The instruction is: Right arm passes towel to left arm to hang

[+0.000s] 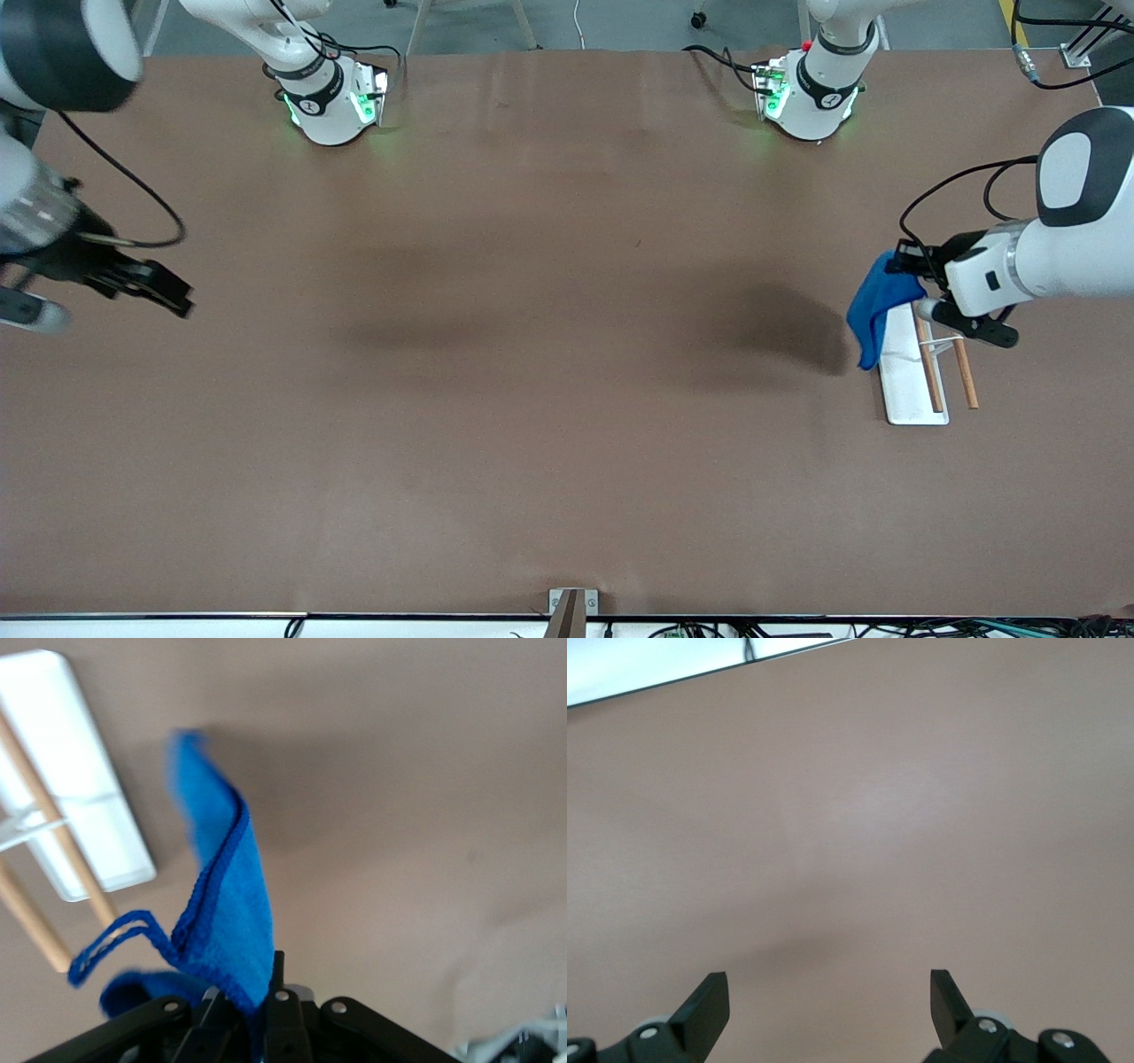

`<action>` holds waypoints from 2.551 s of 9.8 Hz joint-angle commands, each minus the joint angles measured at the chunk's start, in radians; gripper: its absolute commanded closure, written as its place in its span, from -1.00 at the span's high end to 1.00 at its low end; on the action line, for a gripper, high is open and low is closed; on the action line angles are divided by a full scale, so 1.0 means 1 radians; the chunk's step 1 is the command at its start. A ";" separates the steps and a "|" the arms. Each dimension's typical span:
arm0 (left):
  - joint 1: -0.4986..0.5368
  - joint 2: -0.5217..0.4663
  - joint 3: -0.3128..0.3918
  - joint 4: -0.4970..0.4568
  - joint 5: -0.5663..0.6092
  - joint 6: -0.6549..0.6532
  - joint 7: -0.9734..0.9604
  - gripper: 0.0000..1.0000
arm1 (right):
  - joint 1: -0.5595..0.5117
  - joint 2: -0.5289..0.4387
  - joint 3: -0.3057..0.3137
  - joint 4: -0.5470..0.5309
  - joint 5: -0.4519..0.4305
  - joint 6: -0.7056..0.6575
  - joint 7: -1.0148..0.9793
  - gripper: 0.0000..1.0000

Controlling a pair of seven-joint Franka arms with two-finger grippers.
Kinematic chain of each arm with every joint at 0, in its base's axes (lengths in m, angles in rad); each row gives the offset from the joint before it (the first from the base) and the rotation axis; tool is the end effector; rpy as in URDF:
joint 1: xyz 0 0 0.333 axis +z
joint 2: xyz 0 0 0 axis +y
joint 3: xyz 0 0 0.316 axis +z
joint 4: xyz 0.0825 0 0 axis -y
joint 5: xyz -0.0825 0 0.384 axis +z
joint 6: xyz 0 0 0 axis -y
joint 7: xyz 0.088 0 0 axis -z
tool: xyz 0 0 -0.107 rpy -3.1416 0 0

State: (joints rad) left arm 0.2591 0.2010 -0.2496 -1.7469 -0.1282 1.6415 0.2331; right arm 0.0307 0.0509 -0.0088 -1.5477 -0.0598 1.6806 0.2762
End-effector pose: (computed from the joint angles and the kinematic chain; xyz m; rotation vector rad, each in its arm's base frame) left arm 0.5827 0.0007 0.4377 2.8895 -0.2867 -0.4061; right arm 0.5811 0.0071 0.6169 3.0670 -0.3856 0.1392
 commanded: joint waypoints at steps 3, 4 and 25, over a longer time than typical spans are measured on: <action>-0.035 0.051 0.182 -0.026 0.015 0.149 -0.043 -1.00 | -0.014 -0.097 -0.164 -0.023 0.052 -0.148 -0.254 1.00; -0.038 0.060 0.228 -0.019 0.016 0.153 -0.043 -1.00 | -0.058 -0.095 -0.142 -0.022 0.052 -0.174 -0.261 1.00; -0.265 -0.233 0.283 0.103 0.073 0.006 -0.075 1.00 | -0.020 -0.016 -0.112 0.120 0.049 -0.157 -0.198 1.00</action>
State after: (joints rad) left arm 0.0114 -0.0401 0.0426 -1.6913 -0.0866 1.7472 0.2142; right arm 0.0016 0.0325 -0.1212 -1.4430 -0.0174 1.5349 0.0398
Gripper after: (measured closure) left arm 0.000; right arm 0.000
